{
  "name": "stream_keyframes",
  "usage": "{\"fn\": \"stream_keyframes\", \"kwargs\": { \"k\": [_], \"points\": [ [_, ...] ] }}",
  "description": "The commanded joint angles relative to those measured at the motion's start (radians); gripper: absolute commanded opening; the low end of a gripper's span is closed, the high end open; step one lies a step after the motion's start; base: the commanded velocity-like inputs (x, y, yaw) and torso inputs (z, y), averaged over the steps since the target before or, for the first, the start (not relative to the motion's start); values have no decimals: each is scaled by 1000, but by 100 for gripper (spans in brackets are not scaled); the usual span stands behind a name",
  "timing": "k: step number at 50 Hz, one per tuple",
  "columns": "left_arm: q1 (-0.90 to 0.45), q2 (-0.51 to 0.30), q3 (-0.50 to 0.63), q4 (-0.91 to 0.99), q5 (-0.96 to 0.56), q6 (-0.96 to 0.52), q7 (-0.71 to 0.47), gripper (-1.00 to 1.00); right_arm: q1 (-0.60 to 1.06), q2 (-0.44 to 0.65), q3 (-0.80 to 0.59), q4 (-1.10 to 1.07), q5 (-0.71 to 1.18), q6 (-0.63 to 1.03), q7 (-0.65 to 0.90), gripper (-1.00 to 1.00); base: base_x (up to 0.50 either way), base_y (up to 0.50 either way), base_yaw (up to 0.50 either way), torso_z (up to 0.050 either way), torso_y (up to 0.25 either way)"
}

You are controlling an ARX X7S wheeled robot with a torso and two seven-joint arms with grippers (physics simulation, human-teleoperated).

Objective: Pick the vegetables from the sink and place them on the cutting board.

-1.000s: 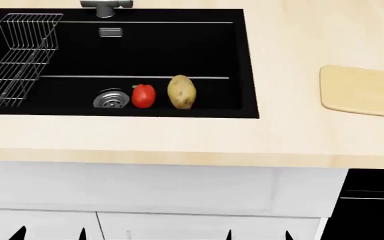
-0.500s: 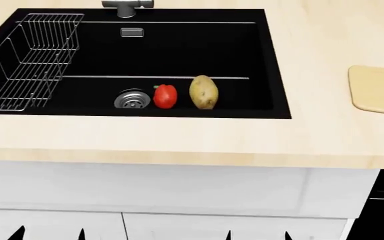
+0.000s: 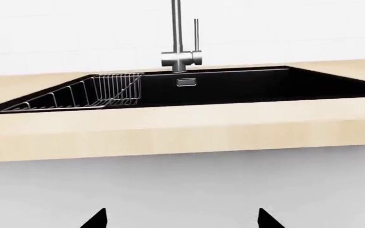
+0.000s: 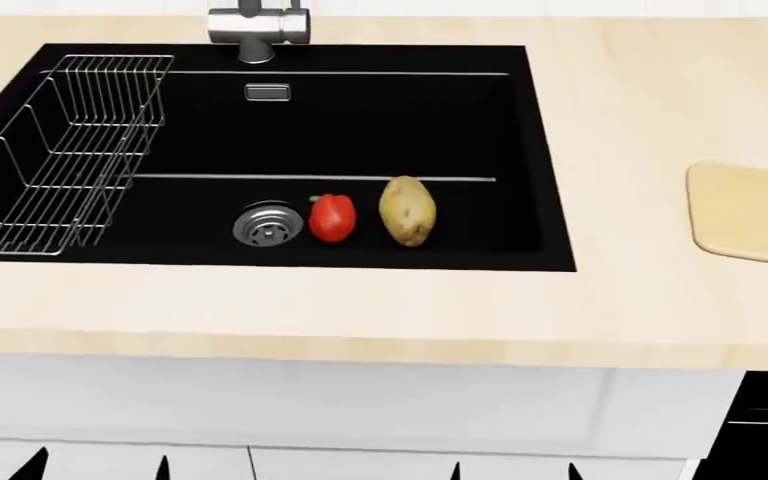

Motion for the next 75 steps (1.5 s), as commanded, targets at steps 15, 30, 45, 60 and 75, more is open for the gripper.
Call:
{"fn": "stream_keyframes", "kwargs": {
  "k": [15, 30, 45, 60, 75],
  "points": [
    [-17, -10, 33, 2, 11, -64, -39, 100, 36, 20, -9, -17, 62, 108, 16, 100, 0, 0, 0, 43, 0],
    [-802, 101, -2, 445, -120, -1171, -49, 100, 895, -47, 181, -199, 60, 1047, -152, 100, 0, 0, 0, 0, 0],
    [-914, 86, 51, 82, -129, -1014, -58, 100, 1033, 5, 150, 102, 81, 978, -212, 100, 0, 0, 0, 0, 0],
    [-882, 66, 57, 120, -169, -1029, -84, 100, 949, 22, 100, 107, 75, 928, -221, 100, 242, 0, 0, 0, 0],
    [-868, 42, 72, 70, -184, -994, -89, 100, 947, 24, 81, 98, 91, 934, -227, 100, 500, 0, 0, 0, 0]
  ]
}}
